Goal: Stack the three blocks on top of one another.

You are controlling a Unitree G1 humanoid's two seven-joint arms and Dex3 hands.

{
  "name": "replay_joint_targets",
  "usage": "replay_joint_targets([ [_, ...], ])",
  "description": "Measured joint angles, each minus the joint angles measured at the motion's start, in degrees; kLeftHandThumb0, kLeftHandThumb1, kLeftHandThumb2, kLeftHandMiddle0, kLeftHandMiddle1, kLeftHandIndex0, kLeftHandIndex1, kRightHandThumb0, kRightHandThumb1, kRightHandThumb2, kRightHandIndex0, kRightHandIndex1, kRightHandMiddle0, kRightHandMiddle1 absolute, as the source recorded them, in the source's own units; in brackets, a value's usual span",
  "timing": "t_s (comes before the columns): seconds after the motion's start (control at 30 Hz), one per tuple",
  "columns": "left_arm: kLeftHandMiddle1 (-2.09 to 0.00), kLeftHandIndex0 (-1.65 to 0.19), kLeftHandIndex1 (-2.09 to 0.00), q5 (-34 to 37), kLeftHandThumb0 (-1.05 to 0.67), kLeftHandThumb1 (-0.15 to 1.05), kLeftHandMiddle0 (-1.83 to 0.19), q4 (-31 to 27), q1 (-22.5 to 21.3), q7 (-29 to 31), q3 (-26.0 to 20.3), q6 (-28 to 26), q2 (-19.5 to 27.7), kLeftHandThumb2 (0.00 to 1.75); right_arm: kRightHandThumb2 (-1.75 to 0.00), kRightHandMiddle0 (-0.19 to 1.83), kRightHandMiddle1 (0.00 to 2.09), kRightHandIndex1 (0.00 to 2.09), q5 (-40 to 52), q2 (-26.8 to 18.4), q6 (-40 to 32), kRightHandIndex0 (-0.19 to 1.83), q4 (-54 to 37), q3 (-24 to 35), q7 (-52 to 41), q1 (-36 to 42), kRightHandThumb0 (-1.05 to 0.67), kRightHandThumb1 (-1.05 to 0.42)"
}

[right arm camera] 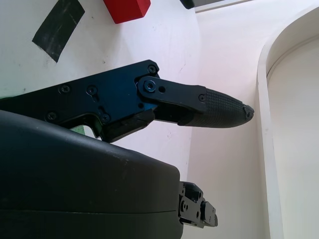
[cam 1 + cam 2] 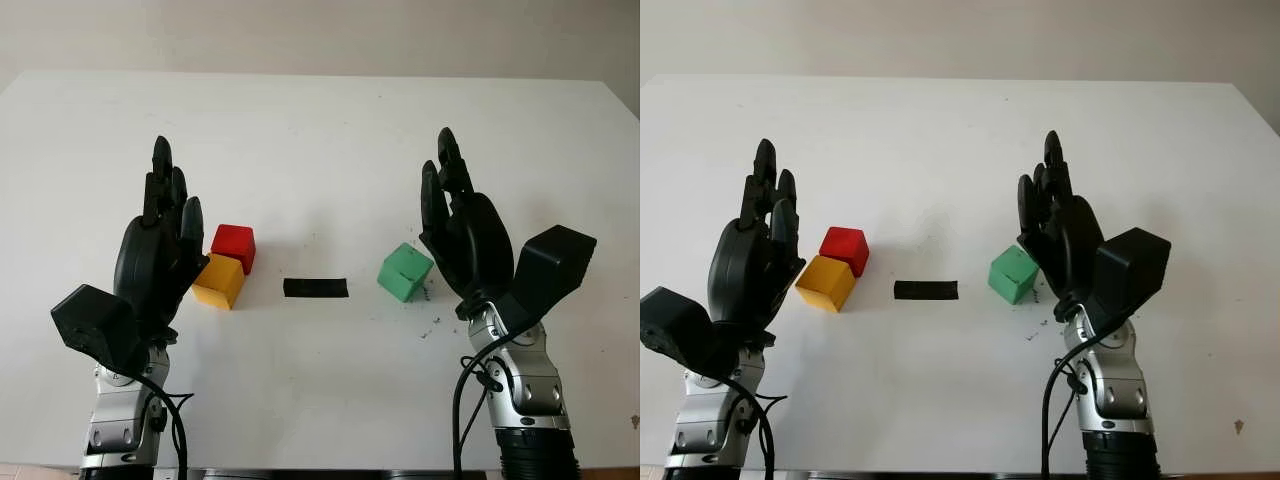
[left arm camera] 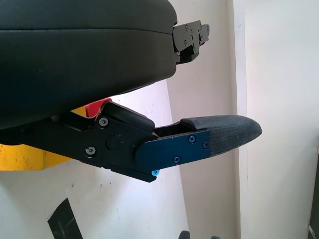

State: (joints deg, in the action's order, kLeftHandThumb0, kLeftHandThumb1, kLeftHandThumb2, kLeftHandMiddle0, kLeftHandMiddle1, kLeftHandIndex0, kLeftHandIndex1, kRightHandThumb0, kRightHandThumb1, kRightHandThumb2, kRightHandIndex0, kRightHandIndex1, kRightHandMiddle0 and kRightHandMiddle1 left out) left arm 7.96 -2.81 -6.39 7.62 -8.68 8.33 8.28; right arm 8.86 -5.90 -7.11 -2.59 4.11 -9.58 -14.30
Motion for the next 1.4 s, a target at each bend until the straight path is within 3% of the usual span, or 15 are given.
replay_joint_targets([
  [0.5, -0.04, 0.18, -0.06, 0.24, -0.78, 1.05, 0.19, -0.03, 0.00, 0.63, -0.06, 0.01, 0.16, 0.62, -0.62, -0.19, 0.00, 0.00, 0.20, -0.02, 0.33, -0.19, 0.01, 0.19, -0.41, 0.00, -0.71, -1.05],
  [0.7, -0.06, 0.14, -0.07, -1.11, -0.74, 1.05, 0.15, -0.05, -0.39, 0.73, -0.58, -0.41, 2.69, 0.61, -0.61, -0.19, 0.00, 0.00, 0.29, -0.47, 0.53, -0.19, 0.02, 0.31, -1.23, -0.53, -0.71, -1.05],
  [0.73, -0.08, 0.02, -0.10, -2.79, -0.68, 1.05, 0.03, -0.16, -0.82, 0.57, -0.79, -0.77, 3.92, 0.53, -0.61, -0.19, 0.00, 0.00, 0.22, -0.59, 0.61, -0.19, 0.06, 0.33, -1.26, -0.79, -0.71, -1.05],
  [0.87, -0.08, -0.21, -0.12, -8.00, -0.50, 1.05, -0.16, -1.23, -4.22, 0.77, -2.22, -1.12, 11.01, 0.27, -0.60, -0.19, 0.00, 0.00, 0.29, -1.01, 1.15, -0.19, 0.13, 0.87, -1.28, -1.96, -0.71, -1.05],
  [1.03, -0.08, -0.35, -0.13, -14.30, -0.37, 1.05, -0.26, 0.67, -11.40, 4.45, -3.16, 3.16, 22.20, 0.12, -0.59, -0.19, 0.00, 0.00, 0.65, -1.04, 1.23, -0.19, 0.69, 1.37, -1.43, -2.71, -0.72, -1.05],
  [1.13, -0.06, -0.41, -0.13, -17.87, -0.32, 1.02, -0.28, 4.76, -16.45, 6.44, -2.95, 4.17, 28.20, 0.07, -0.60, -0.19, 0.00, 0.00, 0.64, -1.20, 1.26, -0.19, 0.93, 1.43, -1.60, -2.82, -0.72, -1.05],
  [1.23, -0.05, -0.42, -0.12, -21.60, -0.26, 0.98, -0.25, 11.94, -22.34, 8.26, -0.60, 8.57, 33.26, 0.05, -0.60, -0.19, 0.00, 0.00, 0.61, -1.40, 1.30, -0.19, 1.03, 1.48, -1.64, -3.17, -0.72, -1.05],
  [1.4, -0.04, -0.40, -0.09, -32.65, -0.23, 0.96, -0.20, 20.25, -28.76, 5.84, 5.17, 15.17, 38.43, 0.04, -0.60, -0.19, 0.00, 0.00, 0.57, -1.43, 1.30, -0.19, 1.04, 1.45, -1.56, -3.55, -0.71, -1.05],
])
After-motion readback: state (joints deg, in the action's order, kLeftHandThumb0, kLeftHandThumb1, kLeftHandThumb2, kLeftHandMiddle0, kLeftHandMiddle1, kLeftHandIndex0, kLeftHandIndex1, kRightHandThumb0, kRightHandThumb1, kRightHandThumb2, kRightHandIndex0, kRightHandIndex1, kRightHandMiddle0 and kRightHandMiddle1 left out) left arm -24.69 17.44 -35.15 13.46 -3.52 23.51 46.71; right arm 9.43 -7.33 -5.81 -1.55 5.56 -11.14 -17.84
